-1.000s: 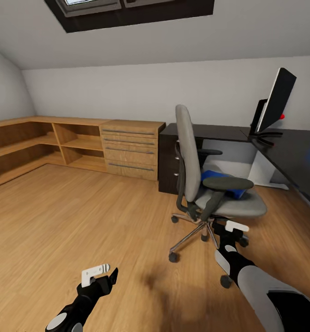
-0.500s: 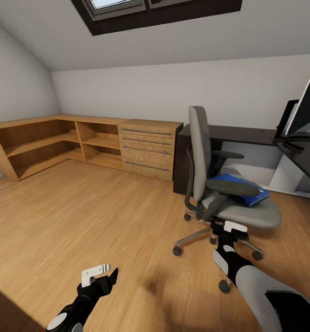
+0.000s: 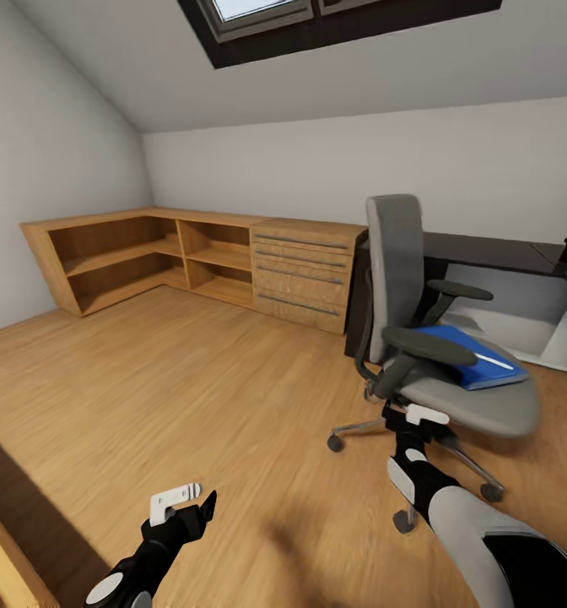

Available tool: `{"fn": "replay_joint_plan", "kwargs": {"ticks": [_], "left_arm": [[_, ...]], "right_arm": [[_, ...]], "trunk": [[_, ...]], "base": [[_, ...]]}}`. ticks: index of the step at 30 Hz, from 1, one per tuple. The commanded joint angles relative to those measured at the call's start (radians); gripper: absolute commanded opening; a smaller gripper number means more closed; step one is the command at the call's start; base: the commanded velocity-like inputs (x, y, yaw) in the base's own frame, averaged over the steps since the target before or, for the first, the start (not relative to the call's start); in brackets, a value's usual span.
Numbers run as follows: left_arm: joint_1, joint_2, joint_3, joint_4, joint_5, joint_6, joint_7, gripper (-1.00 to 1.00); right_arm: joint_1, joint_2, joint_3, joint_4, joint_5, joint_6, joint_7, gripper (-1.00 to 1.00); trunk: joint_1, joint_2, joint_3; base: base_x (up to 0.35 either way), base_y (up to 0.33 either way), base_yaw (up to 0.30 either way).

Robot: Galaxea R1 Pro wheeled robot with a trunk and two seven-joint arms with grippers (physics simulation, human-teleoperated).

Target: In the bedroom, organize the workspace by keeping the computer under the desk, ensuring the monitor is on the desk, placing the keyboard on the desk next to the monitor, placing the mouse on the desk next to the keyboard, moving the folder from the swivel chair onto the desk next to the mouse, stacking the notebook on top of the folder with the pen on top of the notebook, and positioning the swivel chair next to the desk.

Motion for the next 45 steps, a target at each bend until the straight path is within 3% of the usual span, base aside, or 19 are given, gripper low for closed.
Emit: {"fn": "replay_joint_plan", "kwargs": {"ticks": [1, 16, 31, 36, 38, 40, 43, 45], "left_arm": [[0.0, 0.0, -0.001, -0.001, 0.011, 0.004, 0.009, 1.0], [0.0, 0.0, -0.001, -0.001, 0.011, 0.004, 0.009, 1.0], [0.0, 0.001, 0.0, -0.002, 0.011, 0.004, 0.009, 1.0], [0.0, 0.002, 0.0, -0.002, 0.011, 0.004, 0.009, 1.0], [0.0, 0.002, 0.0, -0.002, 0.01, 0.004, 0.009, 1.0], [0.0, 0.002, 0.0, -0.002, 0.009, 0.004, 0.009, 1.0], [0.0, 0.002, 0.001, -0.003, 0.009, 0.004, 0.009, 1.0], [0.0, 0.002, 0.002, -0.003, 0.009, 0.004, 0.009, 1.0]], "right_arm": [[-0.001, 0.001, 0.001, 0.0, -0.007, -0.006, 0.003, 1.0], [0.0, 0.001, 0.001, 0.0, -0.007, -0.006, 0.005, 1.0], [0.001, -0.002, 0.0, 0.0, -0.008, -0.005, 0.012, 1.0], [0.001, -0.005, -0.004, 0.0, -0.025, 0.001, 0.096, 1.0], [0.002, -0.005, -0.005, 0.0, -0.055, 0.004, 0.135, 1.0], [0.003, -0.005, -0.005, 0.0, -0.124, 0.006, 0.163, 1.0], [0.006, -0.019, -0.007, 0.0, -0.291, 0.006, 0.226, 1.0], [0.007, -0.025, -0.007, 0.0, -0.339, 0.007, 0.248, 1.0]], "trunk": [[0.0, 0.0, -0.001], [0.0, 0.0, 0.0], [0.0, 0.0, 0.01], [0.0, 0.0, 0.01], [0.0, 0.0, 0.01], [0.0, 0.0, 0.01], [0.0, 0.0, 0.01], [0.0, 0.0, 0.01]], "base": [[-0.063, 0.0, 0.056], [-0.286, 0.0, -0.005], [-0.022, 0.0, -0.222], [0.0, 0.0, -0.294], [0.0, 0.0, -0.299], [0.0, 0.0, -0.3], [0.0, 0.0, -0.299], [0.0, 0.0, -0.282]]}}
